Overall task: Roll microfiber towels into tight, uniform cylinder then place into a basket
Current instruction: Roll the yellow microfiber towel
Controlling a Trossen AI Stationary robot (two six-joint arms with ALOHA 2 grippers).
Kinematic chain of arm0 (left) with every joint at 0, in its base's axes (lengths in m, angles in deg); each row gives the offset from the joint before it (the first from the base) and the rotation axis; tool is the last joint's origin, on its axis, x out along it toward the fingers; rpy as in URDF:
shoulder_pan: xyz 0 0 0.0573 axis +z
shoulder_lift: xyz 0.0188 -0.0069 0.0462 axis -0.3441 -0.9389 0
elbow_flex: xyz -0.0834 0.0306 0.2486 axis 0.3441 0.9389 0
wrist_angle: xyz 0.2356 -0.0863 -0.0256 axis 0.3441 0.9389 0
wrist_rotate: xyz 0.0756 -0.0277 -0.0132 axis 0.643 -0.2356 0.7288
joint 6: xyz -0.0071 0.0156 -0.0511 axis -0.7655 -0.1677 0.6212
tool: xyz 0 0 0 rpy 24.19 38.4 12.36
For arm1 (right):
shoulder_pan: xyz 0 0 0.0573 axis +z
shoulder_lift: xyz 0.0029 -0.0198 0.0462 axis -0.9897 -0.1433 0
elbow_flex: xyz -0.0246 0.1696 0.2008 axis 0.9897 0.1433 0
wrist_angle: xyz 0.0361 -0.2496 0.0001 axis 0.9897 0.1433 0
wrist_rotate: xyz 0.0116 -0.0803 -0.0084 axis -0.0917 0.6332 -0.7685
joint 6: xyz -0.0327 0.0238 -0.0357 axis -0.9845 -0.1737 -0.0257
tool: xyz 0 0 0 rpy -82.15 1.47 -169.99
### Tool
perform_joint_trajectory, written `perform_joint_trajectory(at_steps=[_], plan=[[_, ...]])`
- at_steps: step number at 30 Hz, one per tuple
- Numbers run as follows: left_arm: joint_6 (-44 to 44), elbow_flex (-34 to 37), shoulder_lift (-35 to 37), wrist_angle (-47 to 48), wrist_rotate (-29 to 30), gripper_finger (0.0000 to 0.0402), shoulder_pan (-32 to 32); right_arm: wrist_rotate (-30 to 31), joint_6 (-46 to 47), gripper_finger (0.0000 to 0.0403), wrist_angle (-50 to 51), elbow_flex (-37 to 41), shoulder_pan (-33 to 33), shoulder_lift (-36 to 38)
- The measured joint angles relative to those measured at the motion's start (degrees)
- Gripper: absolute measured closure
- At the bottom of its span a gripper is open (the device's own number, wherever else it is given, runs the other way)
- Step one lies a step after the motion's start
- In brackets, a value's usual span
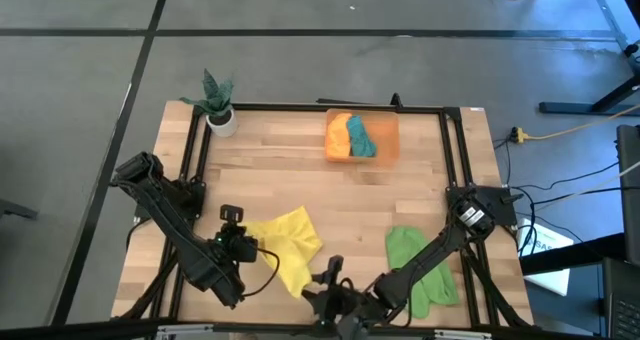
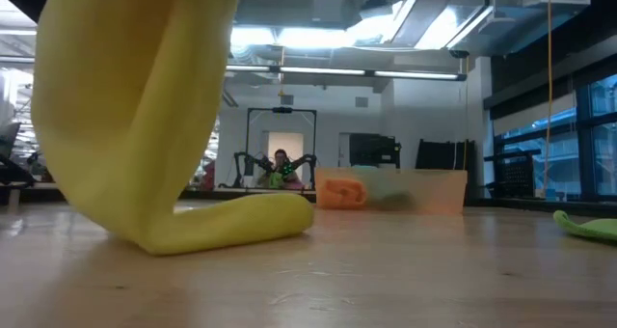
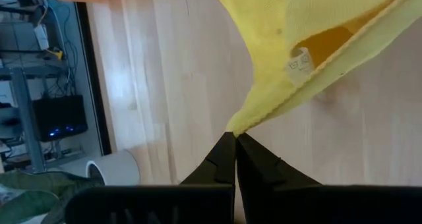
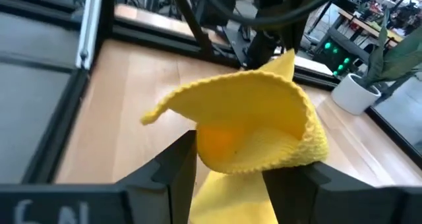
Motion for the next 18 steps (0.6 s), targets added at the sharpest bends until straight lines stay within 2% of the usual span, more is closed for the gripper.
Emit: perform_joint_trajectory(at_steps=[2,7,12,15,18], plan=[[0.01,0.00,0.00,-0.03,-0.05,0.0401,0.02,0.85,1.31,0.0240,1.85,0.01,-0.09,0.00],[-0.21,0.00,0.00,-0.69,-2.97,0.0401,0.02,14.32,10.85,0.0240,4.27,0.00,-0.11,0.00],[-0.23,0.00,-0.04,-0.08,-4.59,0.0401,-0.17,23.97,17.27,0.0240,4.56,0.02,-0.31,0.07],[-0.65,0.00,-0.04,-0.05,-4.55,0.0401,-0.15,24.87,18.10,0.0240,4.58,0.07,-0.78,1.22],[-1.58,-0.71,-0.07,0.01,-4.03,0.0401,-0.15,23.16,18.04,0.0240,4.27,0.00,-1.48,3.54]])
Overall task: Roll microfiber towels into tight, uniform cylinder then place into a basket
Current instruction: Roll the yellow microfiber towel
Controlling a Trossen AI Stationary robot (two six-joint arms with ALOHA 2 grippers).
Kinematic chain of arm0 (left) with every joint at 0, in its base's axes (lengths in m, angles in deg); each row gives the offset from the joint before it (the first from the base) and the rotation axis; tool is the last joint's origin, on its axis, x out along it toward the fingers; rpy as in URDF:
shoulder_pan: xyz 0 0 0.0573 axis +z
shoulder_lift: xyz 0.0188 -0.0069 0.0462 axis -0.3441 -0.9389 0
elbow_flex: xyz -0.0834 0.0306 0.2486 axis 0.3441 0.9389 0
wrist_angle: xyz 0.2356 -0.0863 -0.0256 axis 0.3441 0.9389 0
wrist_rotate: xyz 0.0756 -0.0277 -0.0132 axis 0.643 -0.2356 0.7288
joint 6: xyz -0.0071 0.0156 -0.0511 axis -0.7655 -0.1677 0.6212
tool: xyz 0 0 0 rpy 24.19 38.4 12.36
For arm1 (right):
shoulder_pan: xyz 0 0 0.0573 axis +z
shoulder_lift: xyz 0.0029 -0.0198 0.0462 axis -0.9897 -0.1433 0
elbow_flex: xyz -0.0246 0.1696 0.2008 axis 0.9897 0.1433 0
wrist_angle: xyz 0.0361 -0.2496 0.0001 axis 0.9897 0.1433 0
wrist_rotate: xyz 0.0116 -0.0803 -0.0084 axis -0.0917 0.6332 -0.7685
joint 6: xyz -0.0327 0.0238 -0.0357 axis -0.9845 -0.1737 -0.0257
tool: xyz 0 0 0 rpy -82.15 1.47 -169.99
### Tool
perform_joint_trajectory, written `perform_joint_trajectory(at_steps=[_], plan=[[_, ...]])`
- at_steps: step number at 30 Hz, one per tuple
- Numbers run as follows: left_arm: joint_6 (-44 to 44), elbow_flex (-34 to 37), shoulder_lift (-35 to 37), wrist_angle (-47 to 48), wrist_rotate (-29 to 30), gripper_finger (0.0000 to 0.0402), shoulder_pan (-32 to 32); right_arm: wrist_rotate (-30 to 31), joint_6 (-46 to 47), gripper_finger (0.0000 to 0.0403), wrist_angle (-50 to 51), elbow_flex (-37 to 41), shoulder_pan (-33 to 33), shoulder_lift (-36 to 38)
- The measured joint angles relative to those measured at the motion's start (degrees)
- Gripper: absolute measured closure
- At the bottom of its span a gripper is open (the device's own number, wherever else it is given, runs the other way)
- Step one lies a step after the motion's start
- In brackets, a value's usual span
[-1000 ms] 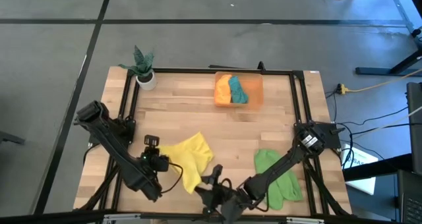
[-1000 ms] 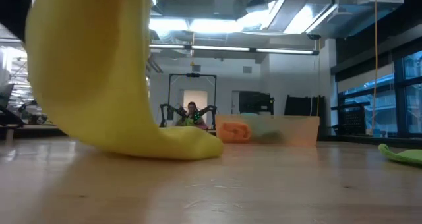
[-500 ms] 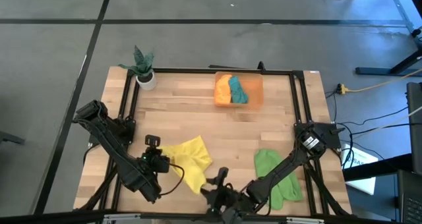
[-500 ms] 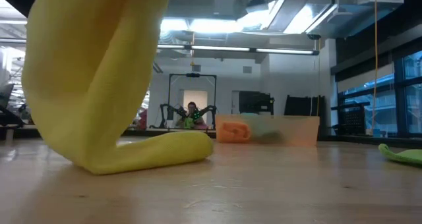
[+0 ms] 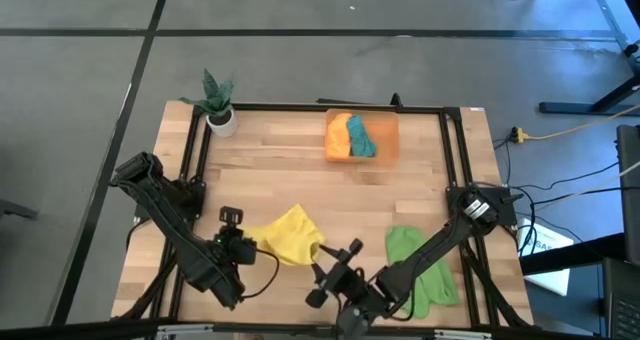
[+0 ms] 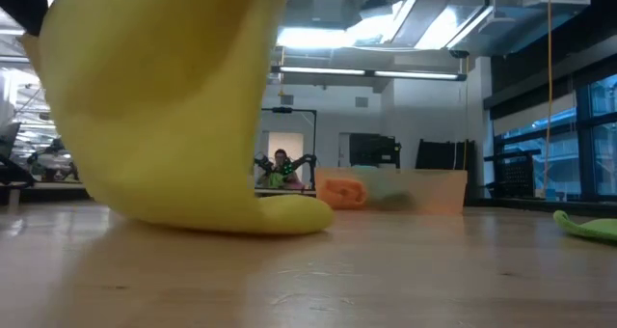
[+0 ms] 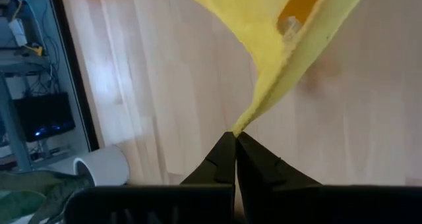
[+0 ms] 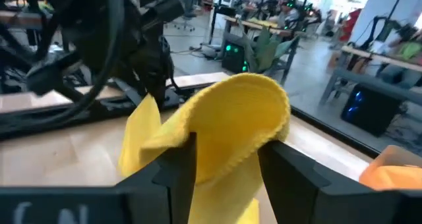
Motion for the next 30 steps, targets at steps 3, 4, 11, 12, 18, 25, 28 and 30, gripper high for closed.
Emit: perform_joint_trajectory(at_steps=[3,4,11,12,18,25,28,30], plan=[[-0.72,-2.45,0.00,-0.03,0.97,0.0401,0.00,-3.68,0.14,0.0240,1.77,0.00,-1.39,1.60],[-1.55,-3.47,0.00,-0.04,1.00,0.0401,0.00,-5.31,0.16,0.0240,2.34,0.02,-2.00,1.99],[-8.10,-10.57,0.00,-0.05,-0.61,0.0401,0.00,-23.49,9.74,0.0240,14.01,-0.02,-7.91,3.70],[-9.05,-11.37,0.00,-0.07,-1.32,0.0401,0.00,-25.60,12.35,0.0240,17.36,0.00,-8.90,3.76],[-12.85,-15.45,0.00,-0.04,-4.02,0.0401,0.00,-32.52,25.77,0.0240,34.42,0.01,-13.69,3.92],[-15.11,-19.93,0.00,-0.05,-5.85,0.0401,0.00,-35.64,28.81,0.0240,40.75,0.02,-15.87,3.92],[-15.13,-20.95,0.00,-0.06,-5.85,0.0401,0.02,-39.66,26.21,0.0240,41.58,0.02,-15.91,3.92],[-15.13,-21.06,0.00,-0.04,-6.23,0.0401,0.00,-43.36,23.42,0.0240,42.46,0.02,-15.87,3.94]])
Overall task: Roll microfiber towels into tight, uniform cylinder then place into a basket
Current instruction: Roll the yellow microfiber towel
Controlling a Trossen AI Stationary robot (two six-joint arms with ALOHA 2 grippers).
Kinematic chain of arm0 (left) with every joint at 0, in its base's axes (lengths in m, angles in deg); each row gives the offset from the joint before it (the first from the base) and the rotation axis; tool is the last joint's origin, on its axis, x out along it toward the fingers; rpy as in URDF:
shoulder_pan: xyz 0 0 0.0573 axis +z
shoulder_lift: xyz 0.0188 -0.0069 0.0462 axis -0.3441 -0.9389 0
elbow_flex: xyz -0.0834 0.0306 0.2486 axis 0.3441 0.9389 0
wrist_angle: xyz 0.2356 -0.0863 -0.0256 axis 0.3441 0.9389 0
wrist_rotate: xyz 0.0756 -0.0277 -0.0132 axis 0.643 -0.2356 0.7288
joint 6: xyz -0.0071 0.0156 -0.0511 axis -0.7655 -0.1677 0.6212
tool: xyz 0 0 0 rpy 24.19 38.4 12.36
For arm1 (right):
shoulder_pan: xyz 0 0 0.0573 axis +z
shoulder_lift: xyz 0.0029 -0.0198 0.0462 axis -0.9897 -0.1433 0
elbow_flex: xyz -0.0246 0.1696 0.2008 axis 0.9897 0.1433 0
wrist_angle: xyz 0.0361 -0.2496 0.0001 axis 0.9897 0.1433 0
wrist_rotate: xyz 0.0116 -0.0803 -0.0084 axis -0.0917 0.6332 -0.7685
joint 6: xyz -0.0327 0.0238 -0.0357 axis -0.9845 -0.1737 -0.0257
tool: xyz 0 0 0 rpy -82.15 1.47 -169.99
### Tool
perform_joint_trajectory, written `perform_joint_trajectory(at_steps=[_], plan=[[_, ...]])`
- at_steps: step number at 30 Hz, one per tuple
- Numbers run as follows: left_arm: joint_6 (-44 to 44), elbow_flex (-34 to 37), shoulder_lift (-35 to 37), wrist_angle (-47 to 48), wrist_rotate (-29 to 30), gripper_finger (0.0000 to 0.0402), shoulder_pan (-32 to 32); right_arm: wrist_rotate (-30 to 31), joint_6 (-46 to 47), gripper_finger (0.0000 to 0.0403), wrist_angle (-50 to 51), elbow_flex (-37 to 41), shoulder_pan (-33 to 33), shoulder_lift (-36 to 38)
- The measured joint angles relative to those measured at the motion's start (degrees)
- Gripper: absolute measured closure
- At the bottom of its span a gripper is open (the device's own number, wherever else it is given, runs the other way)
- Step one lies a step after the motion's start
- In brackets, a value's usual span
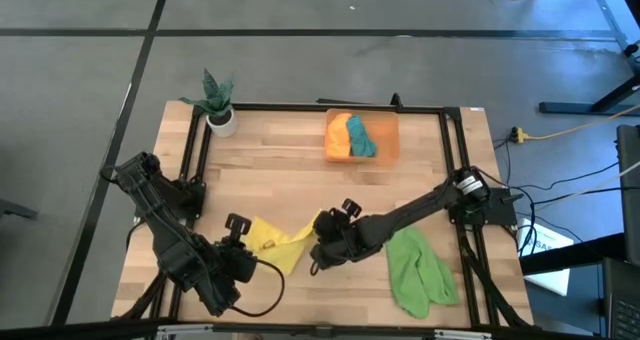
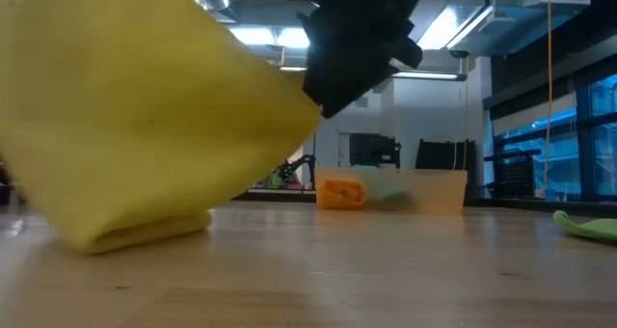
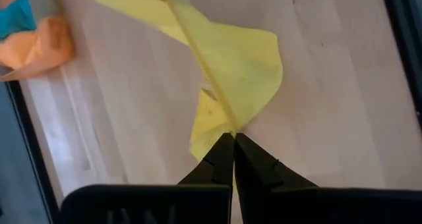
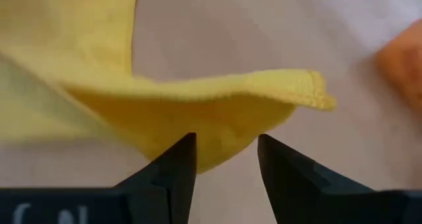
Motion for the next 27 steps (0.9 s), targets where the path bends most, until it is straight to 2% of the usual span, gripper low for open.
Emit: perform_joint_trajectory(at_steps=[5,10,14,20,27], plan=[[0.40,0.00,0.00,0.00,-0.89,0.0401,0.01,-8.75,-3.52,0.0240,3.76,0.00,0.58,0.00],[0.44,0.00,0.00,0.00,-0.93,0.0401,0.07,-11.91,-7.35,0.0240,8.89,0.00,2.19,0.00],[0.79,0.00,0.00,0.00,-0.93,0.0401,0.59,-11.92,-8.55,0.0240,13.12,0.00,3.79,0.26],[1.60,0.00,0.00,0.02,-0.93,0.0401,2.02,-8.13,-11.39,0.0240,10.64,-1.29,6.10,1.22],[1.56,0.00,0.00,0.00,-0.90,0.0401,2.54,-1.75,-28.42,0.0240,-6.75,-2.48,7.25,1.31]])
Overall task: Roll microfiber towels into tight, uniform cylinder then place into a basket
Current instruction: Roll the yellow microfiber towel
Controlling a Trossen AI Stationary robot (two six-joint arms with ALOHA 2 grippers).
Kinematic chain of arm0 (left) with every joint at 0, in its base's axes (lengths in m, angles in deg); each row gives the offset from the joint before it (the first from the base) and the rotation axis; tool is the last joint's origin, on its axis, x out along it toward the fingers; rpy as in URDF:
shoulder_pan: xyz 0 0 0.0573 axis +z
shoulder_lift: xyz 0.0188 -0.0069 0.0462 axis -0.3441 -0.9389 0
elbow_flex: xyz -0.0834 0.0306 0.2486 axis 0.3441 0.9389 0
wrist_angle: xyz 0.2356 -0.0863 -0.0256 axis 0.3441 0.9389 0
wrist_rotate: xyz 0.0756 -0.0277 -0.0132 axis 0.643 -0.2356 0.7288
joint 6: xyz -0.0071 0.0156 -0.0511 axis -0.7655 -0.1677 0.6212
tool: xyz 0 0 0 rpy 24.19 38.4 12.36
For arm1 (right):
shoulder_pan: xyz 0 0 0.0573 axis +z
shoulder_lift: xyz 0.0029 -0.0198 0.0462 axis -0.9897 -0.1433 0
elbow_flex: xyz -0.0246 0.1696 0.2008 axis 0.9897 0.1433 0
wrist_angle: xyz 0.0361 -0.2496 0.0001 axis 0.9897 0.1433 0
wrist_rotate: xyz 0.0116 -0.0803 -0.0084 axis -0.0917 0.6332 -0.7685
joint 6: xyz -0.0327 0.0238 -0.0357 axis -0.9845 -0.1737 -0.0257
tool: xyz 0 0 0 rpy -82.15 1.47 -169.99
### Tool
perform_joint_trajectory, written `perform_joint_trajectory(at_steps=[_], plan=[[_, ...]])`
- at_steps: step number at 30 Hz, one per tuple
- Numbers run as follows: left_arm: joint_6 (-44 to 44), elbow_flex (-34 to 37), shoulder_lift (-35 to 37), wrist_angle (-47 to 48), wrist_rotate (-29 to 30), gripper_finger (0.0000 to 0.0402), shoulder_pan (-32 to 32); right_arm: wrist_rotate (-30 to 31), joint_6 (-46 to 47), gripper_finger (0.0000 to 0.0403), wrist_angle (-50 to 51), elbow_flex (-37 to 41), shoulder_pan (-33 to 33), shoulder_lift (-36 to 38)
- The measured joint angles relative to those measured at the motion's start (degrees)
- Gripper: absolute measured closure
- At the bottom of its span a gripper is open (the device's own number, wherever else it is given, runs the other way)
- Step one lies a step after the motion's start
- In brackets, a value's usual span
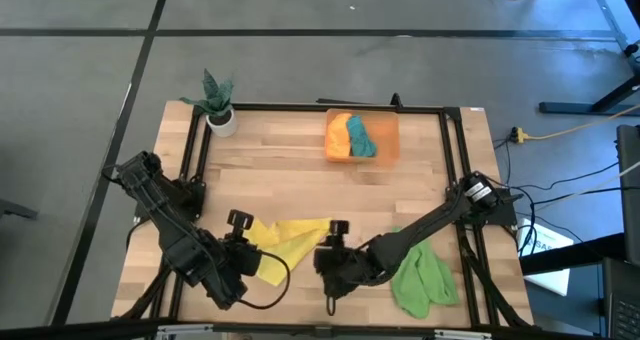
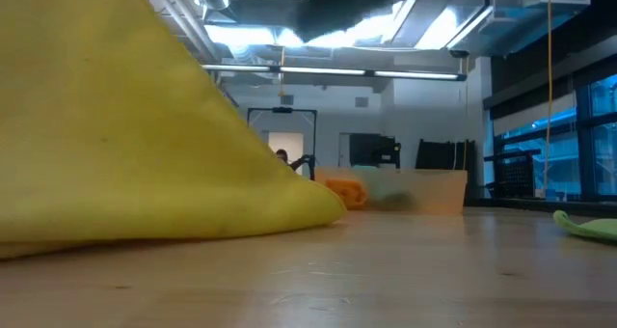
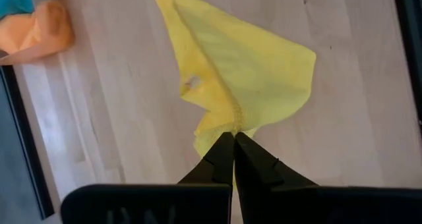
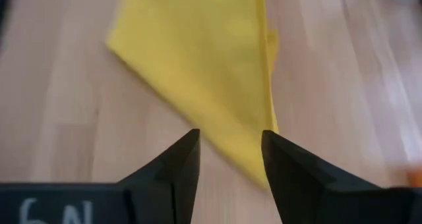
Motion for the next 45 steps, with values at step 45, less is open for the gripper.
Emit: perform_joint_trajectory(at_steps=[45], plan=[[-1.19,0.00,-0.07,-0.01,1.41,0.0401,-1.68,-22.85,-34.10,0.0240,-37.79,1.36,-12.96,-4.31]])
